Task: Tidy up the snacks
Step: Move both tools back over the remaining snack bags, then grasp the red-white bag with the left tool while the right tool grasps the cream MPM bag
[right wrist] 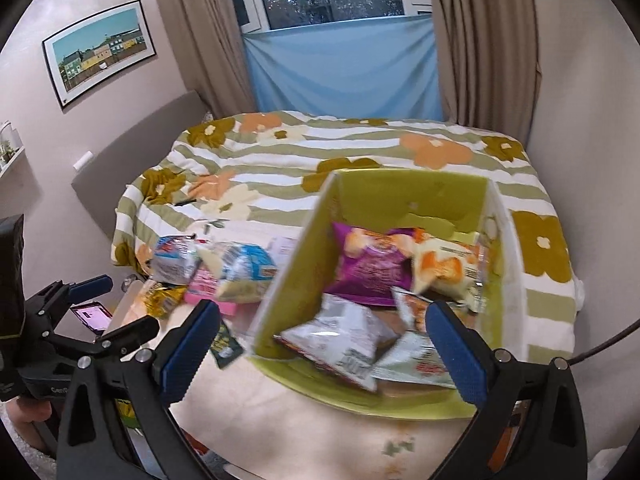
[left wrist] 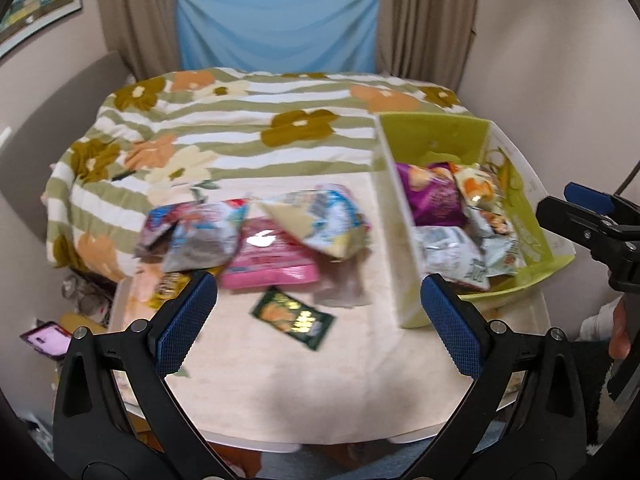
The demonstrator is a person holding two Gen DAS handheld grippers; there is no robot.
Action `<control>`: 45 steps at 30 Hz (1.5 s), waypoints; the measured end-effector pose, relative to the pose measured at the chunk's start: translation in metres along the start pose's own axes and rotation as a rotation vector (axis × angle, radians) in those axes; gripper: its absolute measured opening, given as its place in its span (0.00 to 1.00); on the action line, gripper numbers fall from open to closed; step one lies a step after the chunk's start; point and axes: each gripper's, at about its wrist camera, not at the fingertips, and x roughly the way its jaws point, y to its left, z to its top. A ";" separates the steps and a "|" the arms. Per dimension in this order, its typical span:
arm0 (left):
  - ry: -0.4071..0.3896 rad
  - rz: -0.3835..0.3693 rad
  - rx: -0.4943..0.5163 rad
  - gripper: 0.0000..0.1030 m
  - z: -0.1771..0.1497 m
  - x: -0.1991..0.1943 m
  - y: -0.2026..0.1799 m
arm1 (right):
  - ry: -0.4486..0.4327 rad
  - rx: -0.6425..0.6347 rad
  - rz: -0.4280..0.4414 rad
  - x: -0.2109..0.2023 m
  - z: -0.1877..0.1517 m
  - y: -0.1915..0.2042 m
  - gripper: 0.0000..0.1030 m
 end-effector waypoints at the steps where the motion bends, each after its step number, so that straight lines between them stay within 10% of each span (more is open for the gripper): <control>1: -0.002 0.000 -0.005 0.98 0.000 -0.001 0.009 | -0.001 -0.001 0.003 0.002 0.001 0.009 0.99; 19: 0.079 -0.023 0.212 0.98 0.002 0.072 0.144 | 0.073 0.002 -0.084 0.092 0.016 0.122 0.99; 34: 0.099 -0.075 0.512 0.98 0.013 0.155 0.138 | 0.233 0.063 -0.177 0.173 0.020 0.140 0.99; 45: 0.135 -0.054 0.547 0.94 0.020 0.181 0.130 | 0.310 -0.165 -0.191 0.216 0.031 0.145 0.99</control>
